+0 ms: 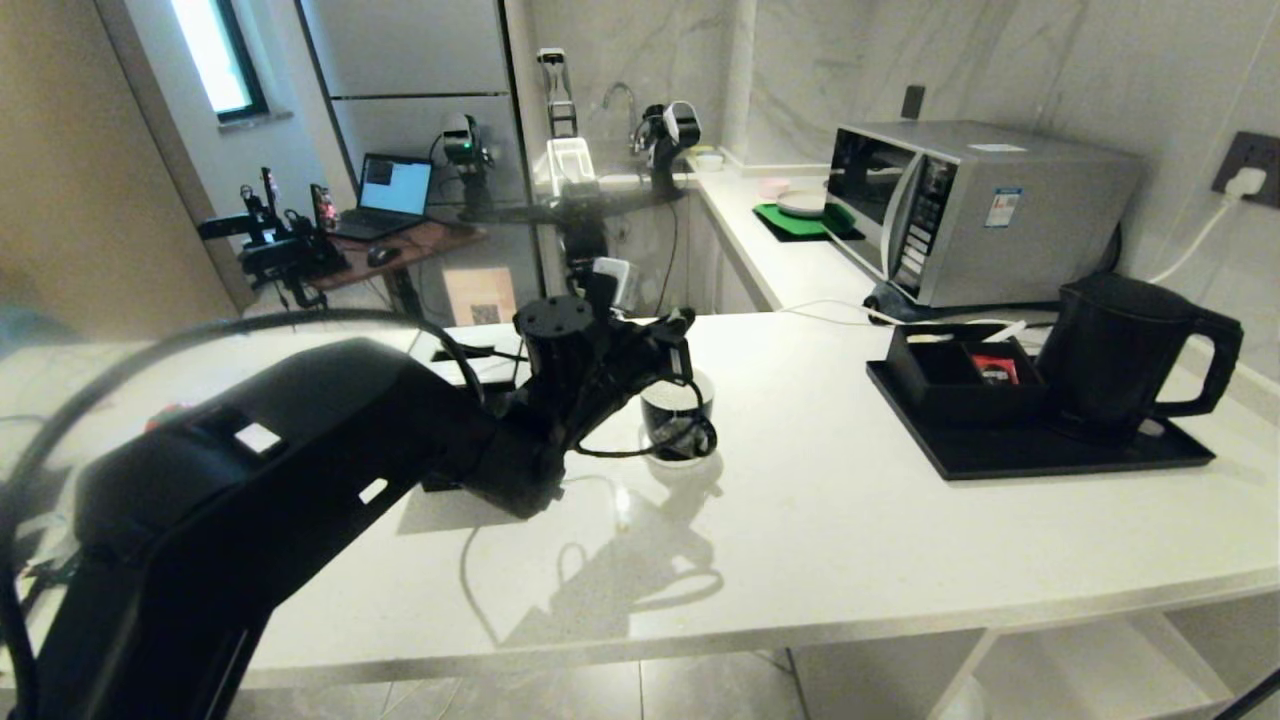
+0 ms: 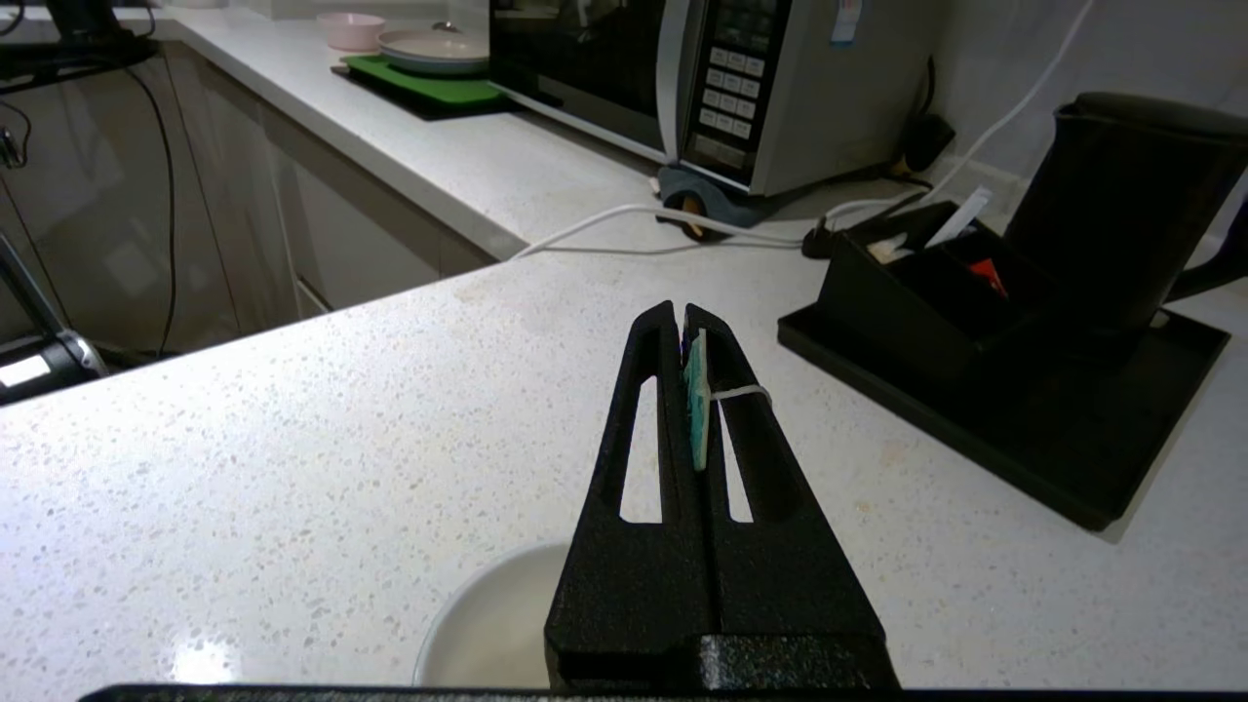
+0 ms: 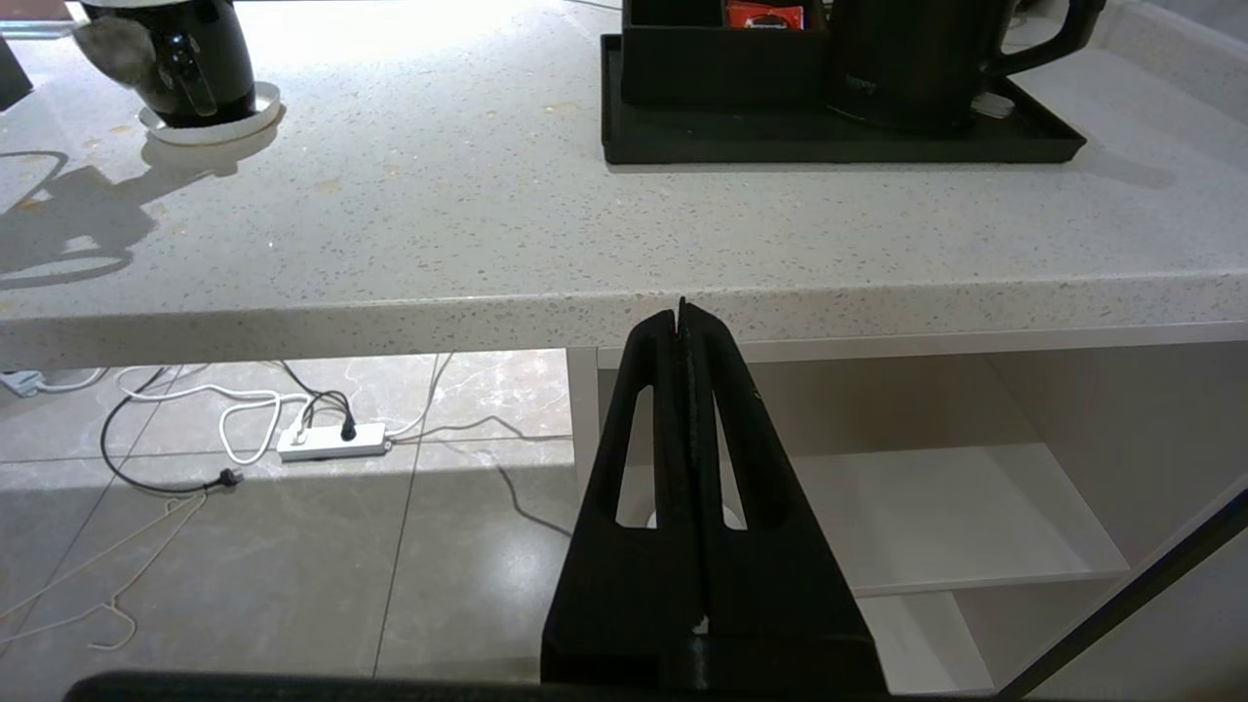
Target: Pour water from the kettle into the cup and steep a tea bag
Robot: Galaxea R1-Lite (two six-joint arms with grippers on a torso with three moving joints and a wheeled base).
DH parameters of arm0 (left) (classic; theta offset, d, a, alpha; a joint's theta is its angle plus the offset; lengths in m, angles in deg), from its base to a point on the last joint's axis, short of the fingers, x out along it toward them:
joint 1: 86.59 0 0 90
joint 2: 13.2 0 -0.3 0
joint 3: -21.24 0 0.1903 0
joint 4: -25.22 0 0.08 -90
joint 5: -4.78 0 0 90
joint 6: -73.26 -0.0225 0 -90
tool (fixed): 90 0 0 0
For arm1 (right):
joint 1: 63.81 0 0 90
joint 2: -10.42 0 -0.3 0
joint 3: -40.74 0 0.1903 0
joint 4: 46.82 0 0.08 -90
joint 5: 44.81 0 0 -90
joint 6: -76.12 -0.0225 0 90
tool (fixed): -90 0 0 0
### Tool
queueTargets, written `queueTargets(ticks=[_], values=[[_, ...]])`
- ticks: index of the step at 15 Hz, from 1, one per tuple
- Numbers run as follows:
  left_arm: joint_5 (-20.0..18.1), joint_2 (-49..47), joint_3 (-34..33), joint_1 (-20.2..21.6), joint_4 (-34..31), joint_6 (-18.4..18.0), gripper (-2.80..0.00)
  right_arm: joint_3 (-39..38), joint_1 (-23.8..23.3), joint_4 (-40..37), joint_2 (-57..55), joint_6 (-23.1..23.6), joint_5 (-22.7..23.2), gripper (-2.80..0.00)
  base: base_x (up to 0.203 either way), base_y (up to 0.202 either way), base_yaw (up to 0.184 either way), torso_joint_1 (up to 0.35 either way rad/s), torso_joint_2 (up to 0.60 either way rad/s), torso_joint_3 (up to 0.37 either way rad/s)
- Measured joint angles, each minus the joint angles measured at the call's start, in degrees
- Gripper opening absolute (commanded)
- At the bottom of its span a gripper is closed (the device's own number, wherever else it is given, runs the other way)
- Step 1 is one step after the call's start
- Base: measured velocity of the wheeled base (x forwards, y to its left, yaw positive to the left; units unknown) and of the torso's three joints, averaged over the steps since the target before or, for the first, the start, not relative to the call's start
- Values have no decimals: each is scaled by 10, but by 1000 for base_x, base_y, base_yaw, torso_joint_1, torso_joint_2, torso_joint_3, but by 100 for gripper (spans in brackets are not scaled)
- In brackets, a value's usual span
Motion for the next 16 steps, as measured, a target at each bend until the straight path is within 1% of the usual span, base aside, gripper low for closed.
queueTargets(ticks=[4, 9, 12, 16], values=[[-1, 12, 27, 1, -6, 0, -280, 0, 0, 0, 0, 0, 0, -280, 0, 0, 0, 0, 0, 0], [-1, 22, 79, 1, -39, 0, -280, 0, 0, 0, 0, 0, 0, -280, 0, 0, 0, 0, 0, 0], [-1, 22, 87, 1, -42, 0, -280, 0, 0, 0, 0, 0, 0, -280, 0, 0, 0, 0, 0, 0], [1, 11, 80, 5, -36, 0, -280, 0, 0, 0, 0, 0, 0, -280, 0, 0, 0, 0, 0, 0]])
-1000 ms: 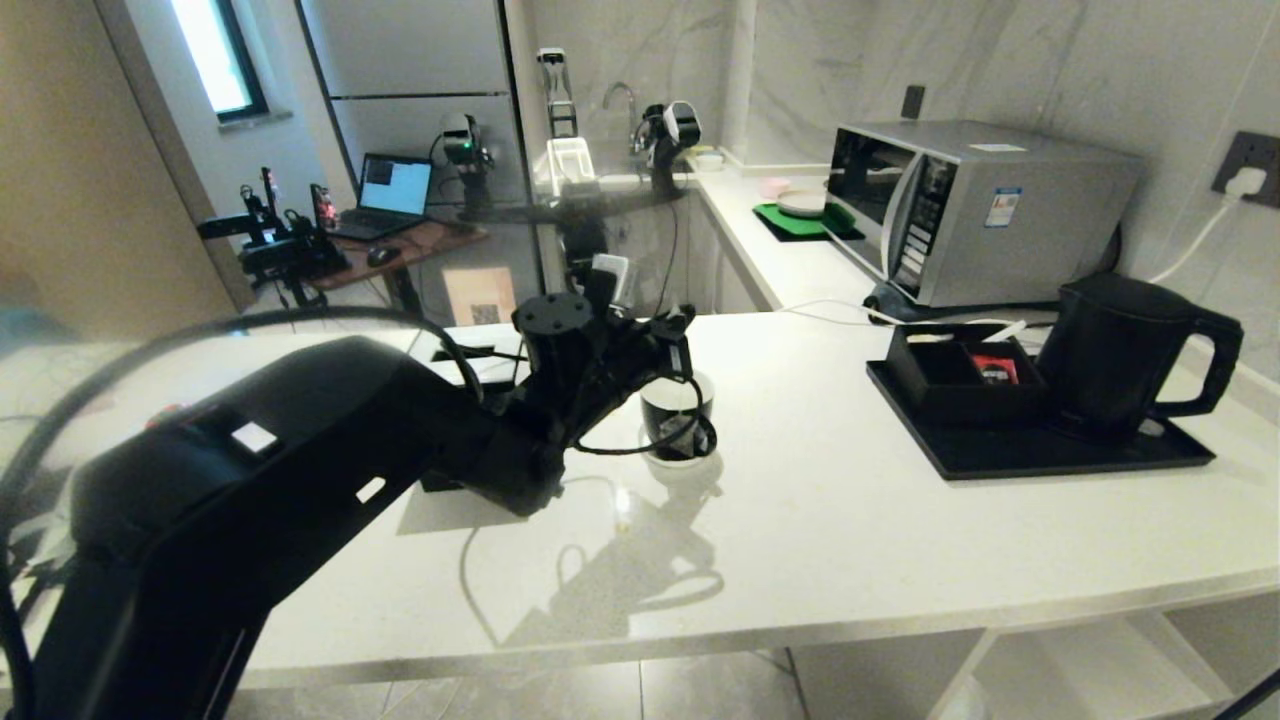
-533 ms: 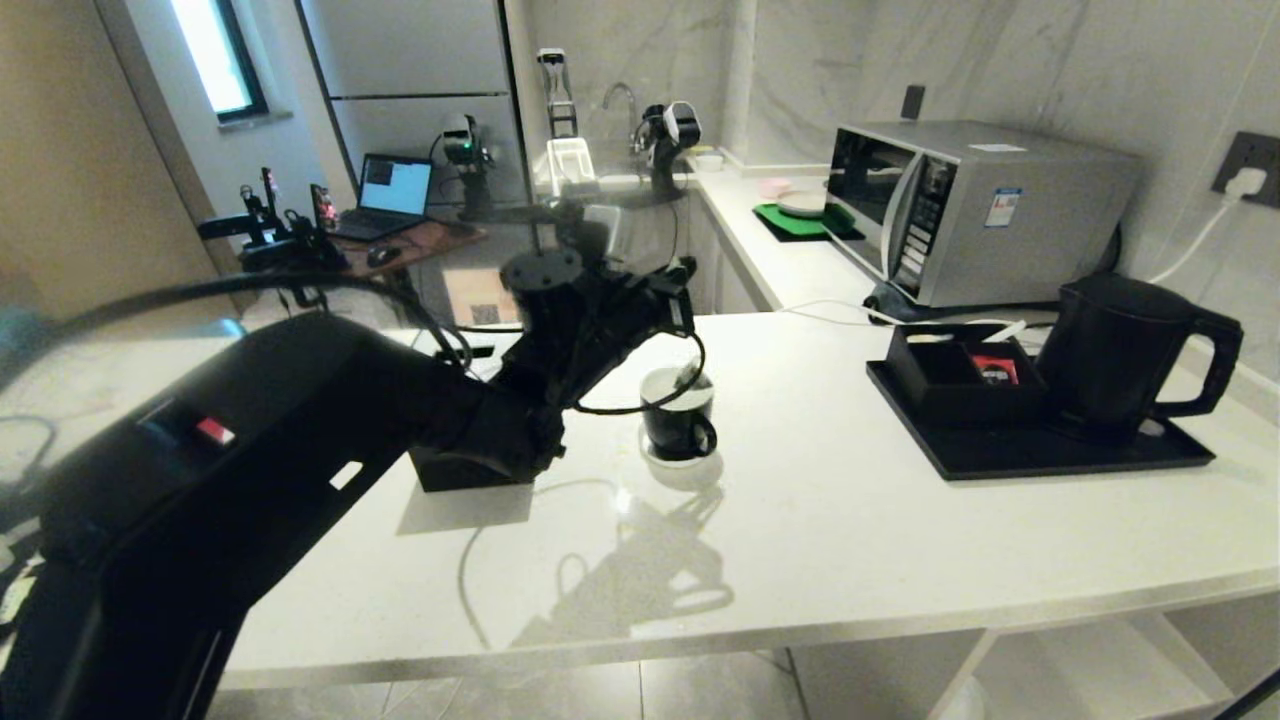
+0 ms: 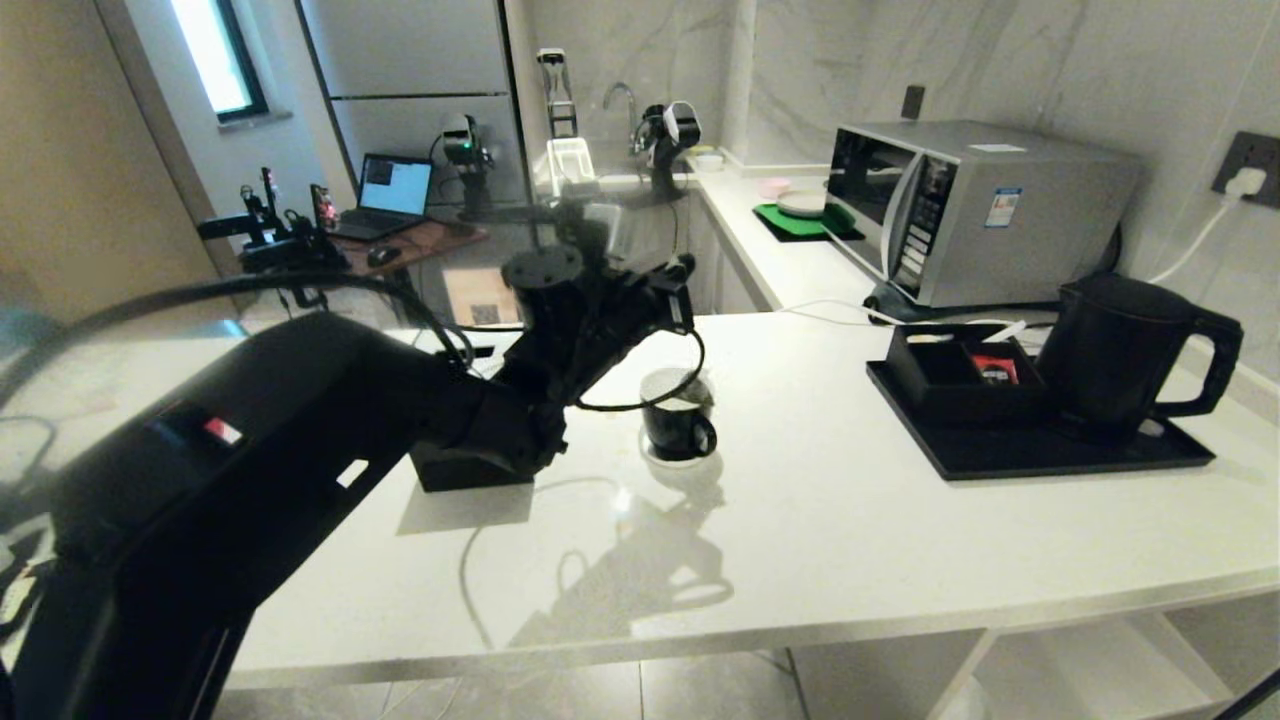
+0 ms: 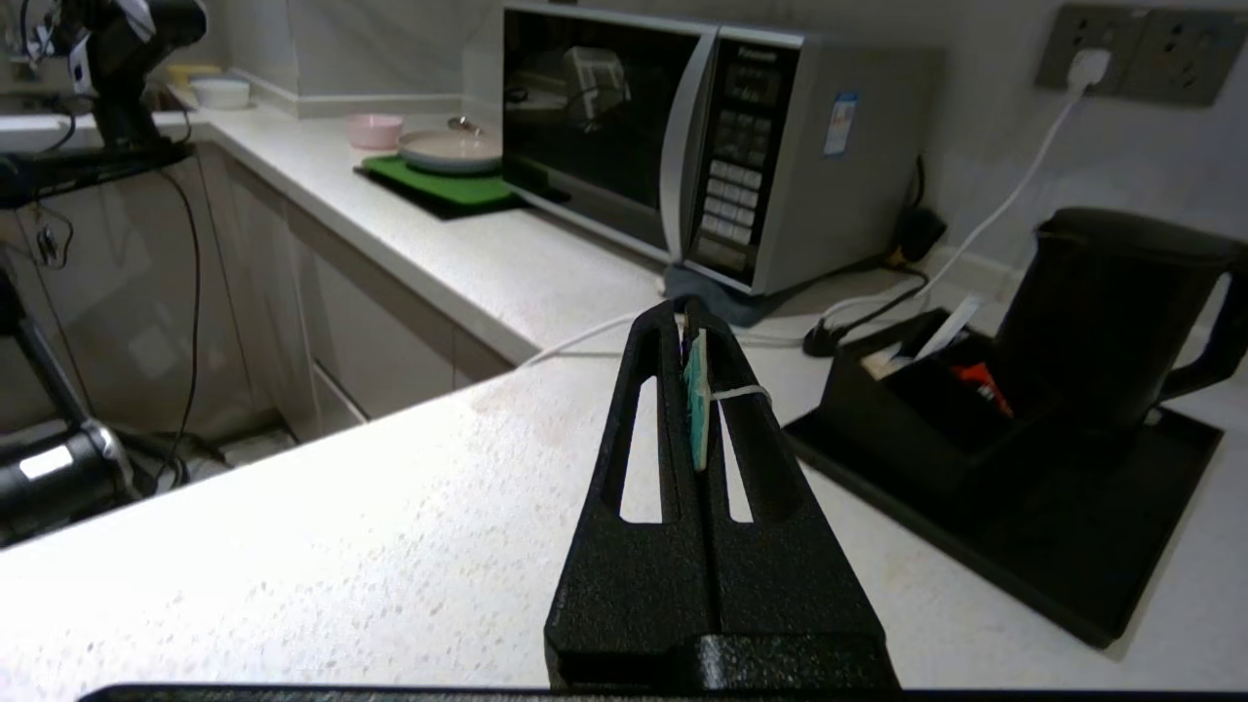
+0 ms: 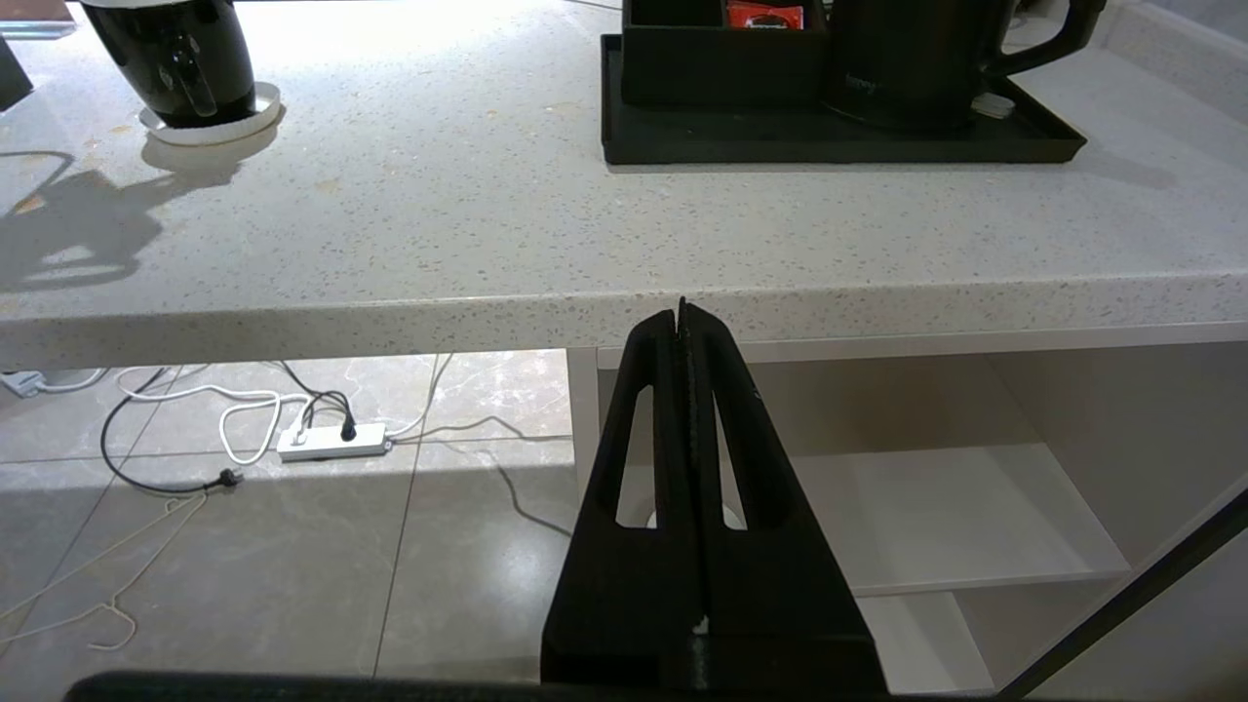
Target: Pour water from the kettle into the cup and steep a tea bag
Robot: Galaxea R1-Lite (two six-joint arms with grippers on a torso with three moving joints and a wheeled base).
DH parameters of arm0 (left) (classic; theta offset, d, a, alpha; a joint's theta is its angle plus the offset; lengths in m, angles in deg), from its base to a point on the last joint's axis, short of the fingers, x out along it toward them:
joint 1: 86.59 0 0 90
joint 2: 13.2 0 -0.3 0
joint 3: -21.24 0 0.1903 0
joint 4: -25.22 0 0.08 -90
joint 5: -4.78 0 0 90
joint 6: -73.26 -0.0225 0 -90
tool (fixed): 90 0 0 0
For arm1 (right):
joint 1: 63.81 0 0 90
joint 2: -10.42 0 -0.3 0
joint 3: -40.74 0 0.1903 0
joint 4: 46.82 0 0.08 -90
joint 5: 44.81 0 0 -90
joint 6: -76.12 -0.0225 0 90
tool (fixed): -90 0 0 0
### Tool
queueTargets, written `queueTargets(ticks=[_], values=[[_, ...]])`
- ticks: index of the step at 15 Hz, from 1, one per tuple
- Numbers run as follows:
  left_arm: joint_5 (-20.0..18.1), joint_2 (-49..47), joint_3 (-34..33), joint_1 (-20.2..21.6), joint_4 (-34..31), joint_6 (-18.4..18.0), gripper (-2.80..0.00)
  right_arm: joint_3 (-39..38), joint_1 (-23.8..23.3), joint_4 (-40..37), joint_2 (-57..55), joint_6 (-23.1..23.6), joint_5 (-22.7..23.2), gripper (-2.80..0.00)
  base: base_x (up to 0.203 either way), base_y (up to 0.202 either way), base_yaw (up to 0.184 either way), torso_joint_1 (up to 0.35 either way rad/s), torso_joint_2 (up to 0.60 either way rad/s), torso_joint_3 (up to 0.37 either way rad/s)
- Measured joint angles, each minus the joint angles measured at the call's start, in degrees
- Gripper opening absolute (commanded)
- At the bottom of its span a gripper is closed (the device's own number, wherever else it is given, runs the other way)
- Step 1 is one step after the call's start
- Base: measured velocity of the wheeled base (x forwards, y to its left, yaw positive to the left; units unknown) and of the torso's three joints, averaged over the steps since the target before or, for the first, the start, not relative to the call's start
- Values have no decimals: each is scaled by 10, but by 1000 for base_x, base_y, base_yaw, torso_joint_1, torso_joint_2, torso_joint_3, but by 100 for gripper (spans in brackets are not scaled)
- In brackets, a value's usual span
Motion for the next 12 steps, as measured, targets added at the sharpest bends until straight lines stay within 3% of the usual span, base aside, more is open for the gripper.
queueTargets(ticks=[12], values=[[1, -58, -44, 8, 47, -1, -280, 0, 0, 0, 0, 0, 0, -280, 0, 0, 0, 0, 0, 0]])
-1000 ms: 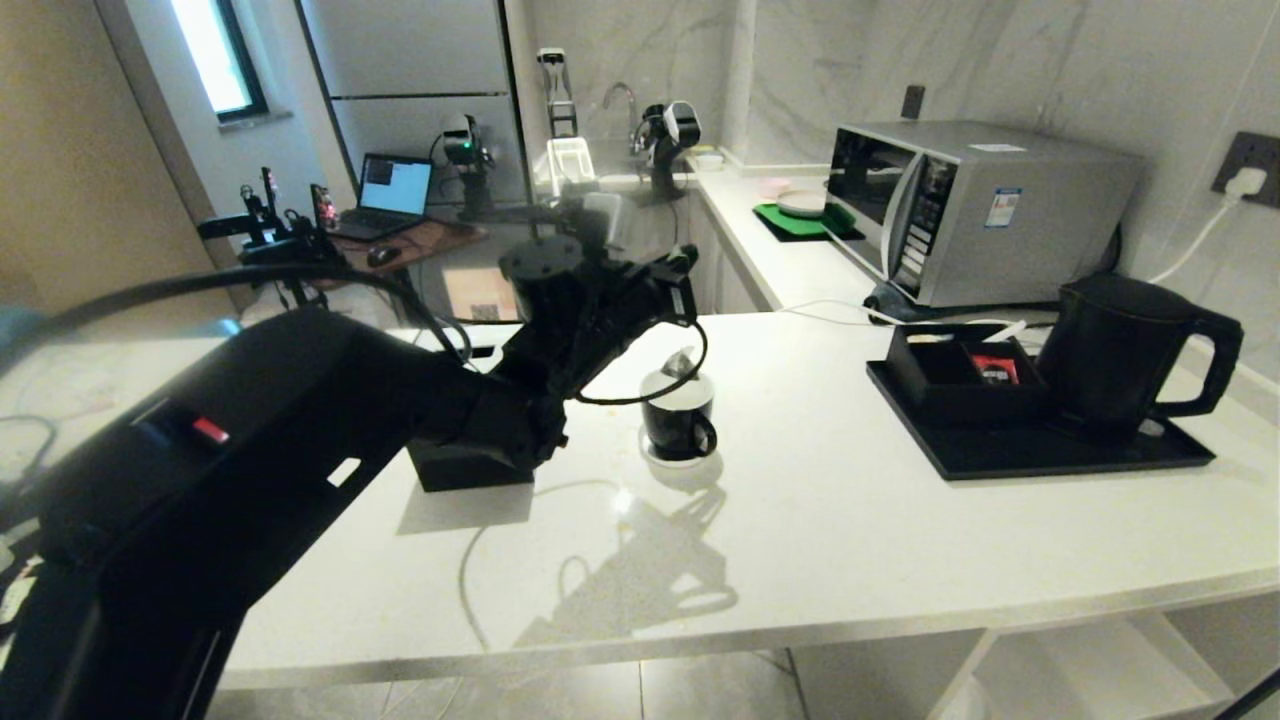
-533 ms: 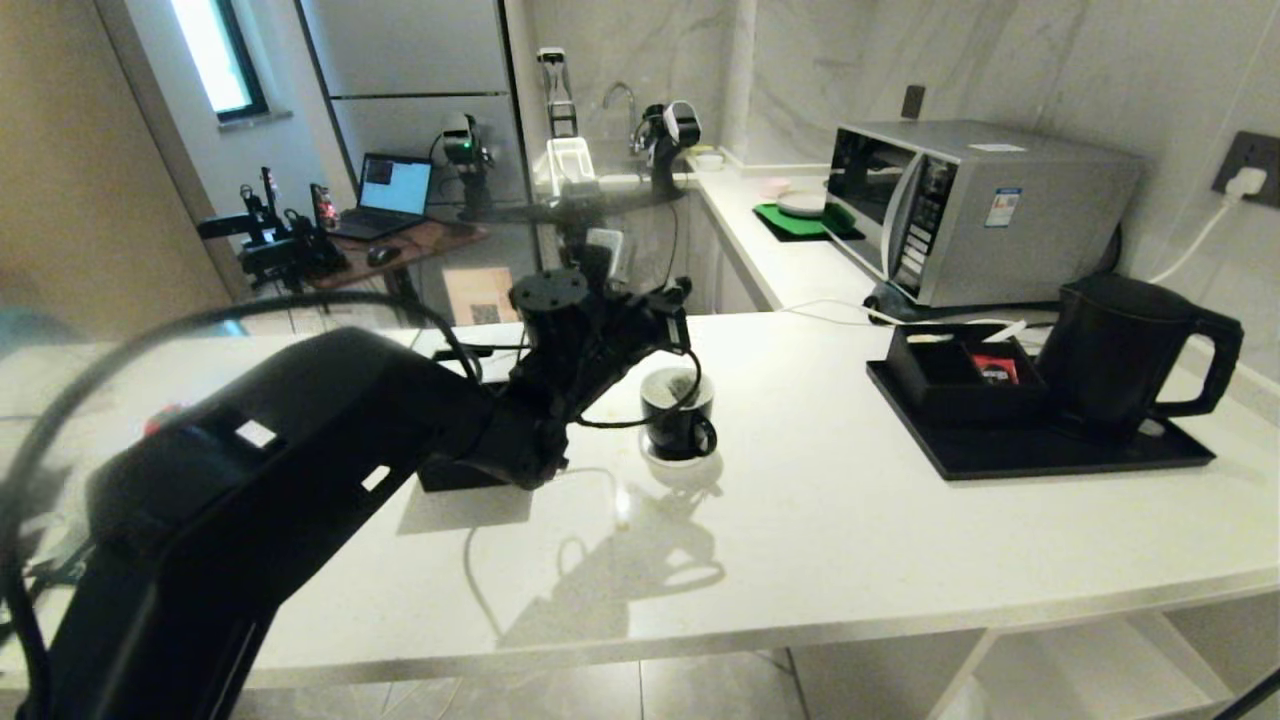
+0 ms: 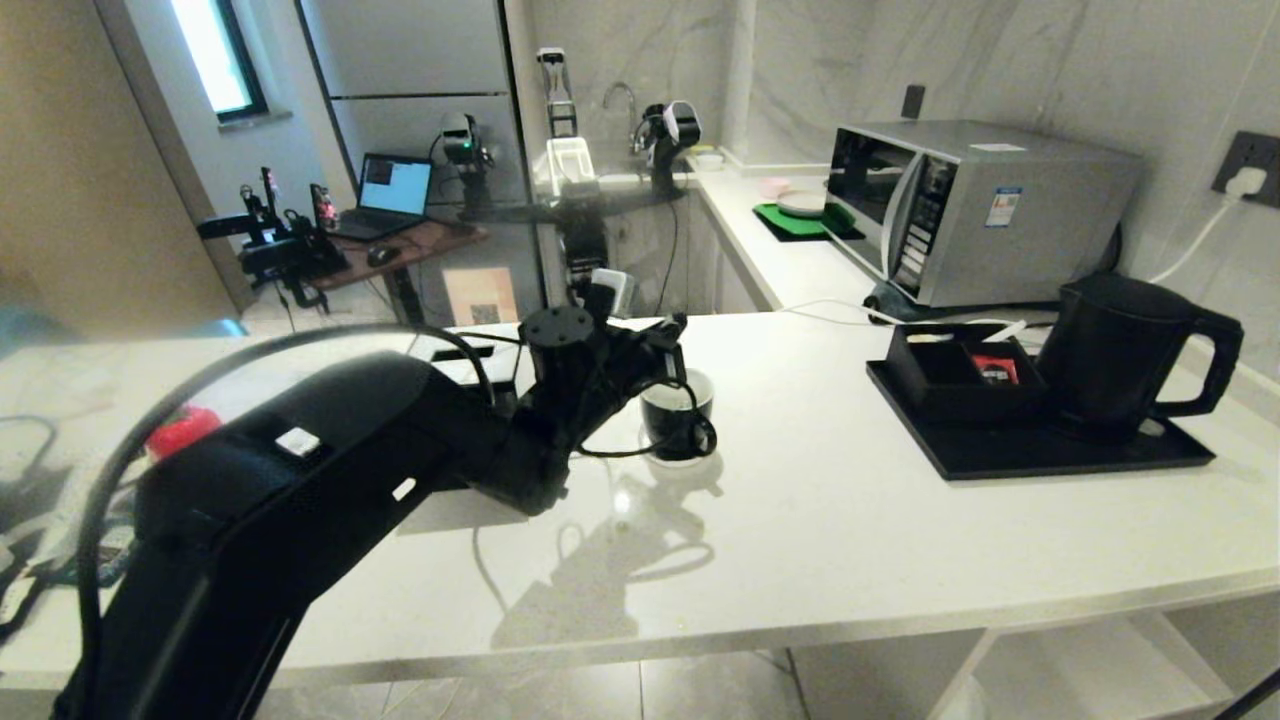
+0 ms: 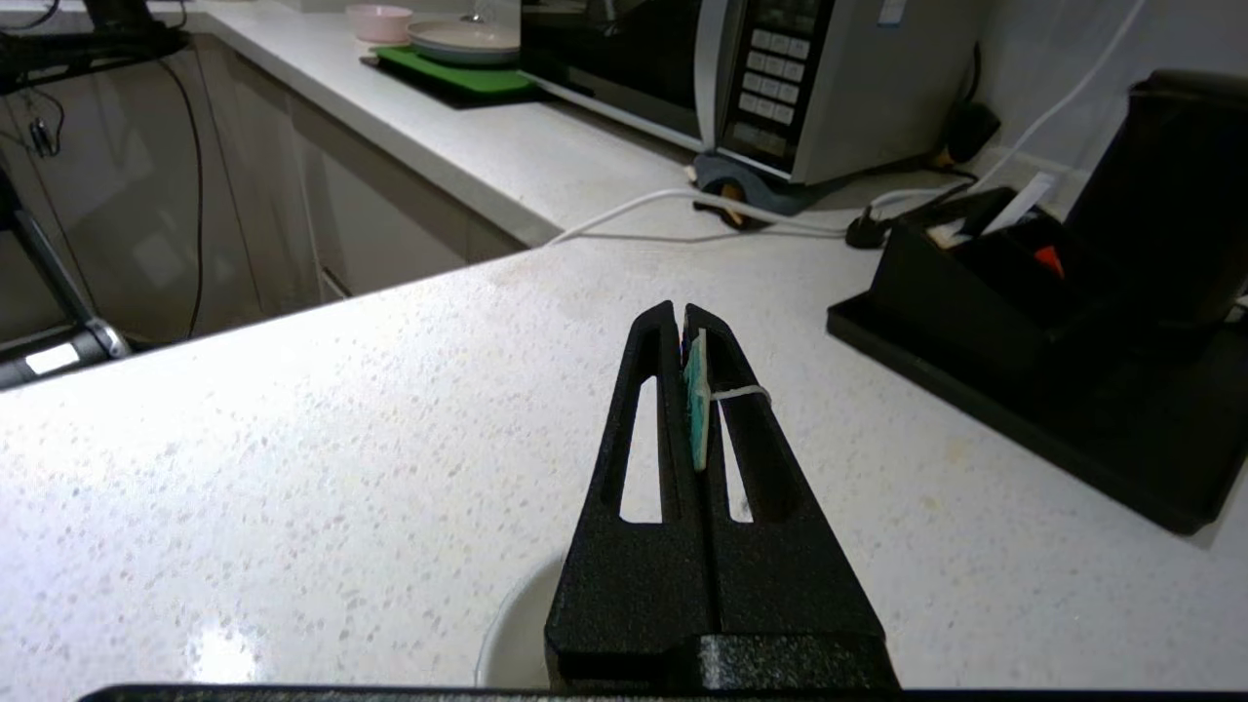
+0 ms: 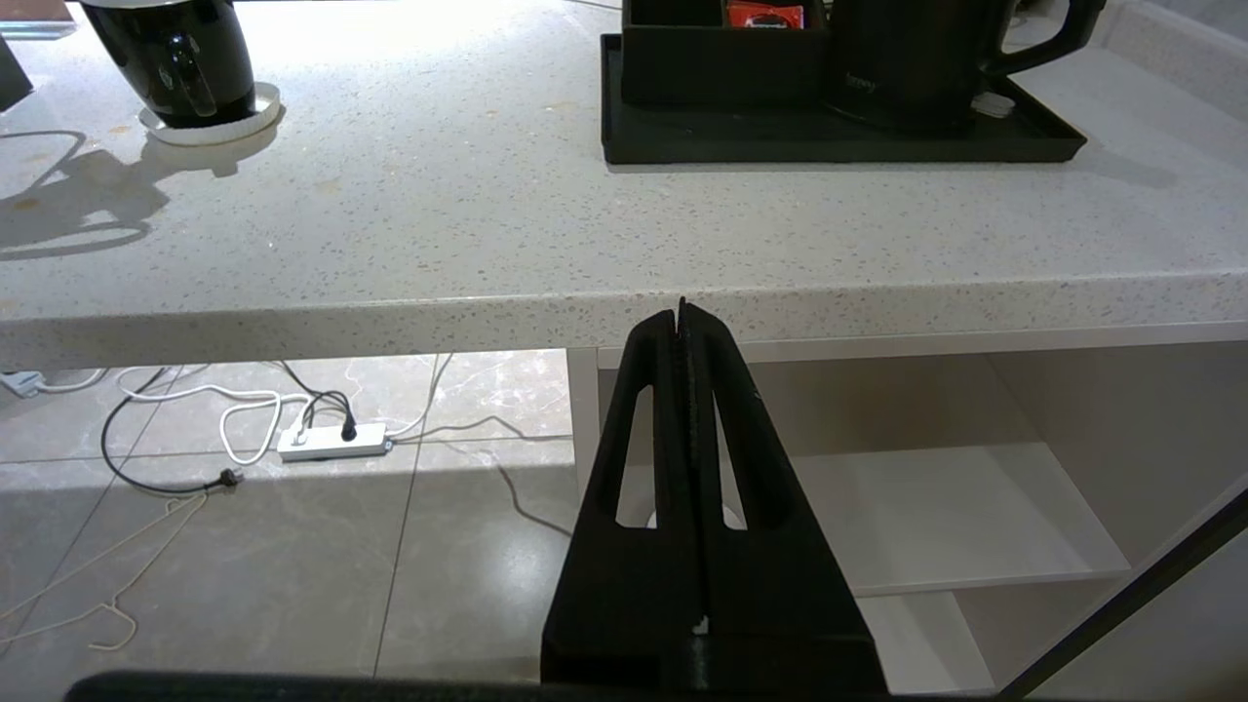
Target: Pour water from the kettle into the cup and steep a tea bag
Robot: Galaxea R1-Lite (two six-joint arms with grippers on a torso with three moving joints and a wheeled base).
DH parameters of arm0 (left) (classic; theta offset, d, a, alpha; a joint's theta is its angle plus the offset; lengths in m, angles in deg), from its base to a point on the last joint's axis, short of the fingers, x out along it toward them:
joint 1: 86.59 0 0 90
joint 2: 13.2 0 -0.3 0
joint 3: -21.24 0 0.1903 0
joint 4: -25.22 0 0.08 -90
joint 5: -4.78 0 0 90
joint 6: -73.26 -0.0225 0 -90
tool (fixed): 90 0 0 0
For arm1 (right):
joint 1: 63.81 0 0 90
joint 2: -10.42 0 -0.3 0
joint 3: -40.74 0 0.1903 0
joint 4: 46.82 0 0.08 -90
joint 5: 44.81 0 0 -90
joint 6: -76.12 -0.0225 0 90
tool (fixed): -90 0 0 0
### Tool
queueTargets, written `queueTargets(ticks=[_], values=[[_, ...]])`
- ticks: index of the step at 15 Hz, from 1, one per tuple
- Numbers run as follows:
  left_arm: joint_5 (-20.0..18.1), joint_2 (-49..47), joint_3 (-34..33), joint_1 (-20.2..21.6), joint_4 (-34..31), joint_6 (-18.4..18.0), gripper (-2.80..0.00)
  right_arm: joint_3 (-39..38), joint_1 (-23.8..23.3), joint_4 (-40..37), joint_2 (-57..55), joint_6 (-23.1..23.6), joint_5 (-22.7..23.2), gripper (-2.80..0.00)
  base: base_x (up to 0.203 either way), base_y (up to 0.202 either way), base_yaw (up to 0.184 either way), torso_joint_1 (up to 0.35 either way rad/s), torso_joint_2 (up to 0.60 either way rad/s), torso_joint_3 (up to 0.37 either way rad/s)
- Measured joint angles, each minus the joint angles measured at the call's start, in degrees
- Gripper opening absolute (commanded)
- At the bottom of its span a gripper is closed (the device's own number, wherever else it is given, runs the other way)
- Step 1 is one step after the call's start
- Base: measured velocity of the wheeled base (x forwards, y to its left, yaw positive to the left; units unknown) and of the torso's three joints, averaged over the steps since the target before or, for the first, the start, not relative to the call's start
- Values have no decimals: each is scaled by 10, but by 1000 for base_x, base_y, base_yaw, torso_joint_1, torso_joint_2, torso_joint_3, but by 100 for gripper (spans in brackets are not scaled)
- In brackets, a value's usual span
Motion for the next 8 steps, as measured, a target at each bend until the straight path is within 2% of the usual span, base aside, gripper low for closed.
queueTargets(ticks=[4, 8], values=[[-1, -5, -34, 0, 27, 0, -280, 0, 0, 0, 0, 0, 0, -280, 0, 0, 0, 0, 0, 0], [-1, 0, -38, 0, 26, 1, -280, 0, 0, 0, 0, 0, 0, -280, 0, 0, 0, 0, 0, 0]])
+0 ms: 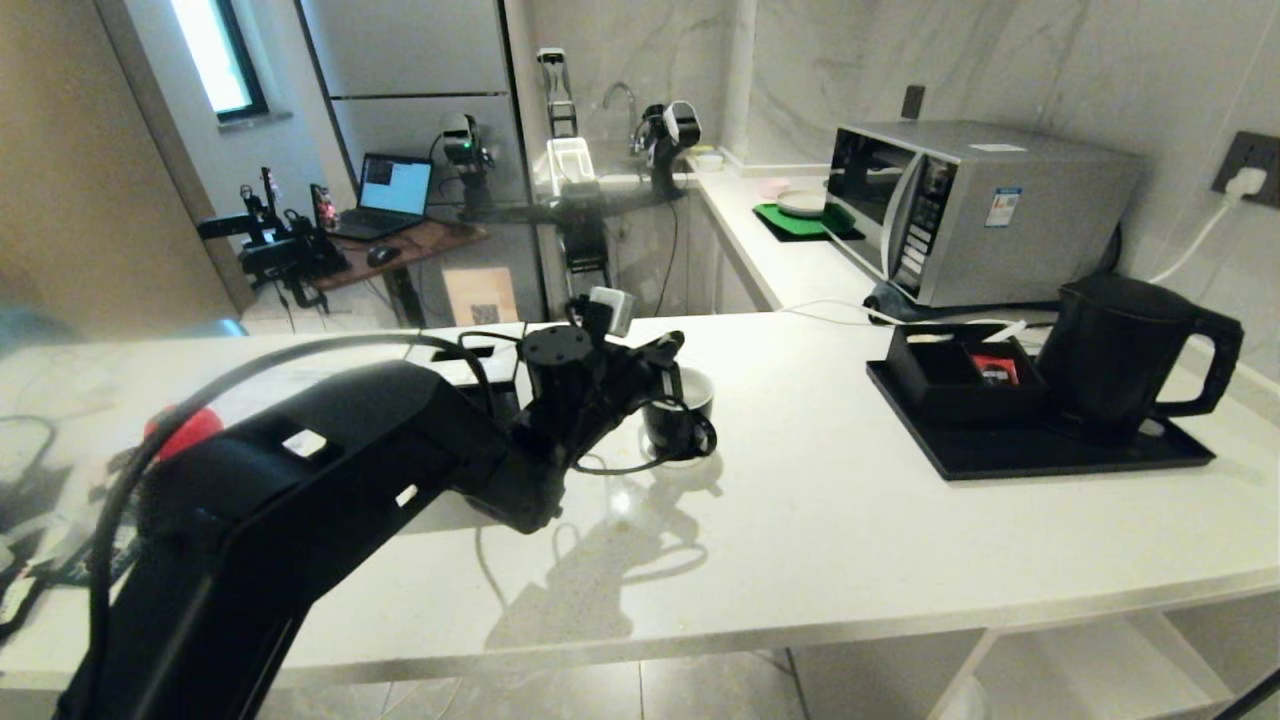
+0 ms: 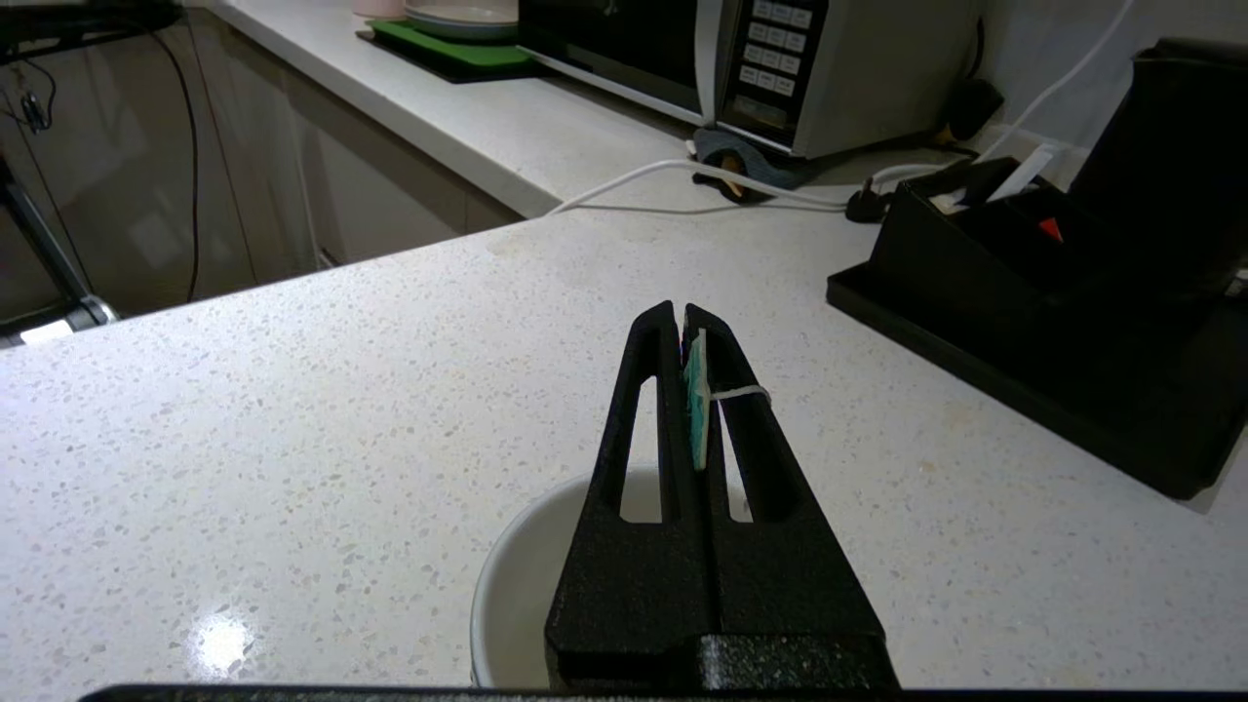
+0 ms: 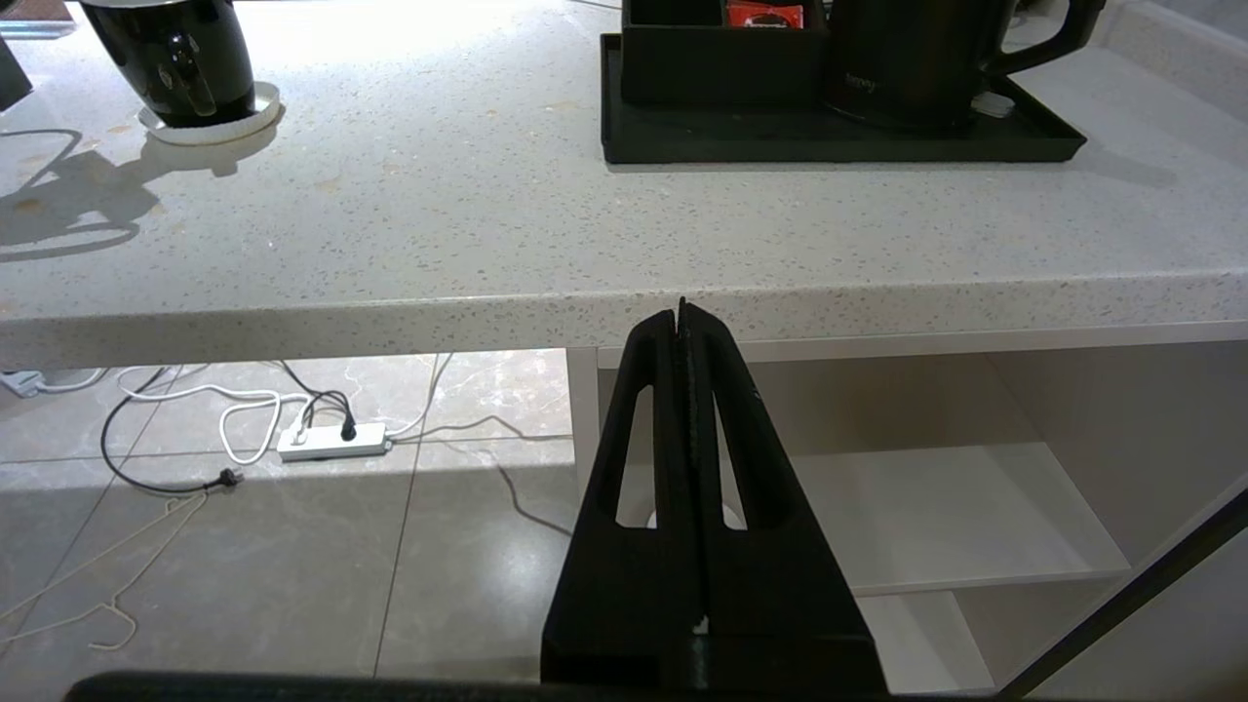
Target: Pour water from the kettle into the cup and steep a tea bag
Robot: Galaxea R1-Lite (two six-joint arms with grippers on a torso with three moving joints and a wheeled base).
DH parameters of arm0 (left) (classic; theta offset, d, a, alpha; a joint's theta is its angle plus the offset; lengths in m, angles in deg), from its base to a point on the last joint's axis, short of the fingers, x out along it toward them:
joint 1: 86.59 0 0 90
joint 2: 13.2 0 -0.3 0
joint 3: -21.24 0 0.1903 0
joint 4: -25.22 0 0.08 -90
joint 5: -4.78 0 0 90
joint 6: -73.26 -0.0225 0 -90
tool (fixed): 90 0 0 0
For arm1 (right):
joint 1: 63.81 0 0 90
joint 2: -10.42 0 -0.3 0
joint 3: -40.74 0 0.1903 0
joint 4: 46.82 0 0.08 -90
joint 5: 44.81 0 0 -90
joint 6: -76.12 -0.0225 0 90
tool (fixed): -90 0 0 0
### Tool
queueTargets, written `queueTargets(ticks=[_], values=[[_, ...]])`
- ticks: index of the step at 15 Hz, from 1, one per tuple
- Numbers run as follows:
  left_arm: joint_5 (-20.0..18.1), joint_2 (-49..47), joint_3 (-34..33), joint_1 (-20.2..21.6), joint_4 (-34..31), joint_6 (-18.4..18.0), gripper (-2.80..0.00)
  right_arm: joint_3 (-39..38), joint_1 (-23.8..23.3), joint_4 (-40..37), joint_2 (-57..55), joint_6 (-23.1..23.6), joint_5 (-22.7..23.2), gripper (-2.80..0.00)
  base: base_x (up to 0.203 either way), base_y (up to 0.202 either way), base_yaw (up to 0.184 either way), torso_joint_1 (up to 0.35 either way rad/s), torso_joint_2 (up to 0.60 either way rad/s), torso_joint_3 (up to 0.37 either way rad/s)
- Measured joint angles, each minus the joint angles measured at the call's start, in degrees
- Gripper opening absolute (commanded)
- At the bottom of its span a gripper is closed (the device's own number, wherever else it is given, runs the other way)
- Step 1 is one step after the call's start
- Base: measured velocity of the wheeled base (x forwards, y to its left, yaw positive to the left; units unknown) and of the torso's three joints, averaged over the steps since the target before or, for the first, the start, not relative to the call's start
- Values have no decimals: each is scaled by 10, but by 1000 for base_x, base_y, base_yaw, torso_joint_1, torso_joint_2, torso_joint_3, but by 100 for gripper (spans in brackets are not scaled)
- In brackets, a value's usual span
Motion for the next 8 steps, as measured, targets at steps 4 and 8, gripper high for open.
queueTargets(ticks=[4, 8], values=[[0, 25, -1, -2, -5, -1, -280, 0, 0, 0, 0, 0, 0, -280, 0, 0, 0, 0, 0, 0], [0, 49, 1, -7, -9, -1, -280, 0, 0, 0, 0, 0, 0, -280, 0, 0, 0, 0, 0, 0]])
